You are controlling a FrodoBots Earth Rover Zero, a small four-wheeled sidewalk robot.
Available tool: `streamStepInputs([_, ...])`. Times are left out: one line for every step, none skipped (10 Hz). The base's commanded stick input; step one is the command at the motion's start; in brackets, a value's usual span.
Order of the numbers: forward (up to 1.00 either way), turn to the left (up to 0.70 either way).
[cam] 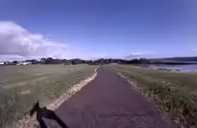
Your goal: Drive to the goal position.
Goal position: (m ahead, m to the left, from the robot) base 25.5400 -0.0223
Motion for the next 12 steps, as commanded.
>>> streamStepInputs([0.70, 0.00])
streamStepInputs([0.70, 0.00])
streamStepInputs([0.70, 0.00])
streamStepInputs([0.70, 0.00])
streamStepInputs([0.70, 0.00])
streamStepInputs([0.70, 0.00])
streamStepInputs([0.70, 0.00])
streamStepInputs([0.70, 0.00])
streamStepInputs([0.70, 0.00])
streamStepInputs([0.70, 0.00])
streamStepInputs([0.70, 0.00])
streamStepInputs([0.70, 0.00])
